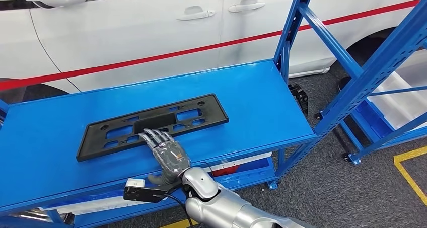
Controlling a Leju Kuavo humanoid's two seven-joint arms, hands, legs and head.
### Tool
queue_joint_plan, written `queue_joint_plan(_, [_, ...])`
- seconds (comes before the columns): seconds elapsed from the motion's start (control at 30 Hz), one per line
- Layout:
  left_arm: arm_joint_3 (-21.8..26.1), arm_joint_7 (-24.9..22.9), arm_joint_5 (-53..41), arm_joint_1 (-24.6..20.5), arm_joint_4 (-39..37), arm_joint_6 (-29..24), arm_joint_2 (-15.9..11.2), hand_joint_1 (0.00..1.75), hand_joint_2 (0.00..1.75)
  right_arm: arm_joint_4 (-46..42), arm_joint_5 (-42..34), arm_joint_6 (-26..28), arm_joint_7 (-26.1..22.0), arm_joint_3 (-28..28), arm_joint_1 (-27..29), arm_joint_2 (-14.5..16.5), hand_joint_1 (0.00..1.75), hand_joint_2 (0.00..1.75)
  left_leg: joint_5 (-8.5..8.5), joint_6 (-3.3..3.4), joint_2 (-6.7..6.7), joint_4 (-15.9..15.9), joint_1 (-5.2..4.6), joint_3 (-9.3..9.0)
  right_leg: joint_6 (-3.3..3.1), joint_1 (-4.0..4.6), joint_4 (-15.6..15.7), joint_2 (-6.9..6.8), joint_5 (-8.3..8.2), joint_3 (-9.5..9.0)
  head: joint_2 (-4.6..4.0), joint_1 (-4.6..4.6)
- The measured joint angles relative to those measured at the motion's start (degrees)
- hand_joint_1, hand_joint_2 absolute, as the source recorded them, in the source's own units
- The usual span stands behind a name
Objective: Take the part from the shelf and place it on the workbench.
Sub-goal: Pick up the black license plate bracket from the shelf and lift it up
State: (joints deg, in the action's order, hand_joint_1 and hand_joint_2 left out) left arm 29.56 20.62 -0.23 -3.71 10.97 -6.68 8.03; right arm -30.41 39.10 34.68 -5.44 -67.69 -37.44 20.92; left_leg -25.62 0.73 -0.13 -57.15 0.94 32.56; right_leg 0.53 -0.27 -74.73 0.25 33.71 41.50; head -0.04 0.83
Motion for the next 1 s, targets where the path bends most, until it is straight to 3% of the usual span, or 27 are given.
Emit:
queue_joint_plan(0.03, [-0.02, -0.04, -0.08, 0.0, 0.0, 0.01, 0.07, 0.0, 0.0, 0.11, -0.15, 0.04, 0.02, -0.43, -0.09, -0.04, 0.0, 1.75, -0.06, -0.07, -0.04, -0.04, 0.01, -0.07, 0.07, -0.19, 1.44, -0.02, -1.42, -0.62, -0.01, -0.01])
queue_joint_plan(0.1, [-0.12, -0.23, -0.41, -0.02, 0.0, 0.1, 0.24, 0.0, 0.0, 0.29, -0.33, 0.3, 0.25, -1.28, -0.54, -0.07, 0.0, 1.75, -0.33, -0.43, -0.13, -0.24, 0.01, -0.23, 0.02, -0.46, 8.79, -0.08, -5.37, -4.14, -0.01, 0.0])
queue_joint_plan(0.13, [-0.18, -0.38, -0.66, -0.07, 0.0, 0.14, 0.29, 0.0, 0.0, 0.36, -0.36, 0.55, 0.58, -1.71, -0.87, -0.06, 0.0, 1.75, -0.52, -0.73, -0.17, -0.48, -0.08, -0.19, -0.13, -0.43, 12.2, -0.1, -6.58, -5.73, -0.01, 0.02])
queue_joint_plan(0.2, [-0.29, -0.77, -1.02, -0.21, 0.0, 0.17, 0.4, 0.0, 0.0, 0.63, -0.32, 1.24, 1.52, -2.58, -1.42, -0.05, 0.0, 1.75, -0.7, -1.4, -0.18, -0.71, -0.21, 0.0, -0.61, -0.2, 15.27, -0.01, -7.09, -7.0, 0.0, 0.05])
queue_joint_plan(0.3, [-0.52, -1.15, -1.47, -0.33, 0.0, 0.17, 0.6, 0.0, 0.0, 1.19, -0.27, 2.31, 2.87, -3.71, -1.87, -0.06, 0.0, 1.75, -1.16, -2.39, -0.09, -0.97, 0.01, 0.19, -1.68, -0.09, 15.79, 0.12, -7.31, -7.1, 0.0, 0.07])
queue_joint_plan(0.37, [-0.74, -1.44, -1.9, -0.41, 0.0, 0.17, 0.7, 0.0, 0.0, 1.47, -0.15, 3.24, 4.28, -4.52, -2.49, -0.05, 0.0, 1.75, -3.57, -2.8, -0.06, -4.68, 0.12, 1.77, -2.29, -0.23, 16.2, 0.02, -7.5, -7.33, 0.0, 0.1])
queue_joint_plan(0.43, [-0.98, -1.78, -2.2, -0.42, 0.0, 0.17, 0.78, 0.0, 0.0, 1.72, -0.06, 3.77, 5.78, -5.34, -3.15, -0.04, 0.0, 1.75, -7.06, -3.01, -0.05, -12.34, 0.15, 5.24, -2.61, -0.06, 16.19, -0.06, -7.45, -7.37, 0.0, 0.11])
queue_joint_plan(0.5, [-1.21, -1.97, -2.51, -0.4, 0.0, 0.18, 0.85, 0.0, 0.0, 1.98, -0.02, 3.83, 7.34, -6.11, -3.5, -0.04, 0.0, 1.75, -7.98, -3.06, -0.05, -17.19, 0.15, 7.67, -2.77, 0.16, 16.11, -0.06, -7.35, -7.44, 0.0, 0.11])
queue_joint_plan(0.53, [-1.29, -2.01, -2.65, -0.41, 0.0, 0.19, 0.89, 0.0, 0.0, 2.1, 0.02, 3.8, 8.17, -6.47, -3.69, -0.04, 0.0, 1.75, -6.74, -2.97, -0.05, -16.31, 0.15, 7.39, -2.81, 0.23, 16.07, 0.0, -7.3, -7.51, 0.0, 0.11])
queue_joint_plan(0.63, [-1.42, -2.08, -2.82, -0.49, 0.0, 0.25, 0.97, 0.0, 0.0, 2.26, 0.19, 3.71, 9.83, -7.08, -4.3, -0.04, 0.0, 1.75, -2.0, -2.58, -0.05, -9.02, 0.15, 4.24, -2.8, 0.32, 15.98, 0.18, -7.17, -7.76, 0.0, 0.11])
queue_joint_plan(0.83, [-1.44, -2.09, -2.83, -0.51, 0.0, 0.26, 0.98, 0.0, 0.0, 2.26, 0.25, 3.7, 10.05, -7.13, -4.41, -0.04, 0.0, 1.75, -1.34, -2.51, -0.05, -7.74, 0.14, 3.65, -2.77, 0.33, 15.97, 0.19, -7.15, -7.8, 0.0, 0.11])
queue_joint_plan(1.0, [-1.62, -2.34, -3.09, -0.61, 0.0, 0.3, 1.09, 0.0, 0.0, 2.39, 0.99, 3.38, 12.39, -7.65, -5.21, -0.02, 0.0, 1.75, -0.19, -1.86, -0.06, -2.21, -0.15, 1.15, -2.39, 0.51, 15.85, 0.25, -7.07, -7.67, 0.0, 0.11])
